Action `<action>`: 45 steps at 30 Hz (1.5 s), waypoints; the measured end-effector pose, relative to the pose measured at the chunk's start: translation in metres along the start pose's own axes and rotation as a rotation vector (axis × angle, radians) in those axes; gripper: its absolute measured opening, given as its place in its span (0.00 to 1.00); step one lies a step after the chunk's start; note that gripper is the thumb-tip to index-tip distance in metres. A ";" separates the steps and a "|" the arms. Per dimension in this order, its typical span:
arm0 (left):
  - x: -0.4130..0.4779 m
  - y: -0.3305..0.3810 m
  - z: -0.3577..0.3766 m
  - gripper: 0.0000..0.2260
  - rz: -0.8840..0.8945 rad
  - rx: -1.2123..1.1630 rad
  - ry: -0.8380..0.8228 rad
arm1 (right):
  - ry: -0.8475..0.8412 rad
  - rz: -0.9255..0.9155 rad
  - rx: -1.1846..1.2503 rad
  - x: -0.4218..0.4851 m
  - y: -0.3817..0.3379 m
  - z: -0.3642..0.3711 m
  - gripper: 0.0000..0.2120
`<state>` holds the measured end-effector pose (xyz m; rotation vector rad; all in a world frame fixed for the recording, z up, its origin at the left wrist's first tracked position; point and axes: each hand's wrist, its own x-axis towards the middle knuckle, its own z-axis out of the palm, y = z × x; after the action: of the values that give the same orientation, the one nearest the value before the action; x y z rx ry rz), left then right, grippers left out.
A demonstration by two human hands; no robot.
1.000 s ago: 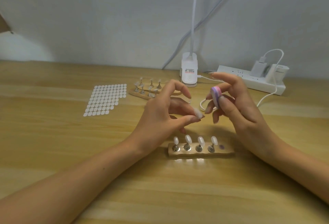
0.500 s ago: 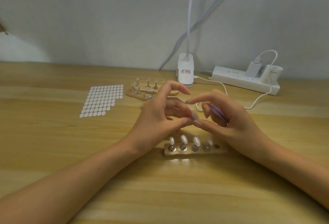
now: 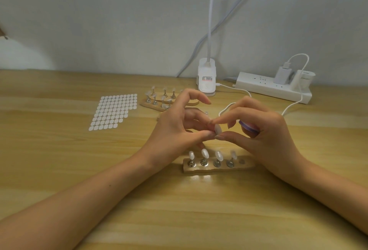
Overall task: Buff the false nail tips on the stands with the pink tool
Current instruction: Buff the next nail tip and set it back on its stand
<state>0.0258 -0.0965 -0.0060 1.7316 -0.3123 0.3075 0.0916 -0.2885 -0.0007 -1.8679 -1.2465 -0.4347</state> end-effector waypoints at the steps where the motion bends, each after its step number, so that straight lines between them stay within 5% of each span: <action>1: 0.000 0.000 0.000 0.22 0.003 0.001 -0.001 | 0.008 -0.007 -0.009 0.000 0.000 0.000 0.11; 18: -0.001 0.000 0.000 0.25 0.038 0.033 0.062 | 0.049 -0.034 -0.160 0.000 -0.002 0.003 0.14; 23: 0.001 0.001 0.001 0.23 -0.004 0.016 0.107 | -0.011 0.117 -0.016 0.003 0.002 0.002 0.18; 27: 0.000 0.000 0.000 0.21 -0.045 0.023 0.182 | -0.061 0.312 0.199 0.005 0.013 -0.004 0.11; 32: -0.001 0.003 0.003 0.22 0.009 0.139 0.164 | -0.235 0.331 0.020 0.003 0.023 -0.006 0.20; 45: 0.000 0.005 0.001 0.26 -0.044 0.086 0.153 | 0.060 0.094 0.224 0.004 0.008 -0.005 0.18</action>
<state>0.0237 -0.0986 -0.0016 1.7855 -0.1511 0.4247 0.1013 -0.2917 0.0012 -1.7025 -1.1143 -0.2863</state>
